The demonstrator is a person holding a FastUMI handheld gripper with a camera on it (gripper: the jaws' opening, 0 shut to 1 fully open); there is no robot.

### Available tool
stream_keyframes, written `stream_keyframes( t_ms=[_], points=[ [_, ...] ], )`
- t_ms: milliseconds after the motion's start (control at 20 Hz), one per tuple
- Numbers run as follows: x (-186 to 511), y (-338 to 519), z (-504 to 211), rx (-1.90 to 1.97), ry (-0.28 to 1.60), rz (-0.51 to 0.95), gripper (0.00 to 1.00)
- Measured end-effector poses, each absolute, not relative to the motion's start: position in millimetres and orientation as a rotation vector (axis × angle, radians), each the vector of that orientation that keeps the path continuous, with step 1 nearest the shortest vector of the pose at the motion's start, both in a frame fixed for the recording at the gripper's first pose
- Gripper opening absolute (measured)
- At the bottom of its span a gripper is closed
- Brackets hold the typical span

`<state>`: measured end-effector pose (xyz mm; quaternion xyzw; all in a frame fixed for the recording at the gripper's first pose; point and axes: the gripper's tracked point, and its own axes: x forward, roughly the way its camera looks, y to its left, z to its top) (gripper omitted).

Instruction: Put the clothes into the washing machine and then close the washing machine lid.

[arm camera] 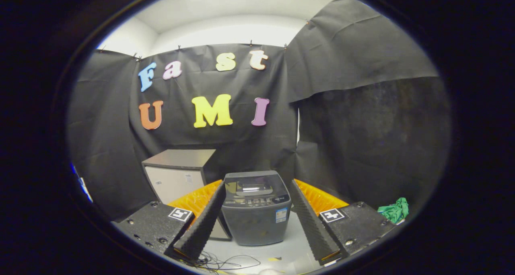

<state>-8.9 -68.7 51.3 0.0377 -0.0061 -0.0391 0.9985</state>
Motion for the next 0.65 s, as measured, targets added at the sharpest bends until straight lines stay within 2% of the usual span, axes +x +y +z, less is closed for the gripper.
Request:
stream_keyframes(
  t_ms=[650],
  points=[
    [-14.3, -57.6, 56.2, 0.054, -0.018, -0.041, 1.00]
  ],
)
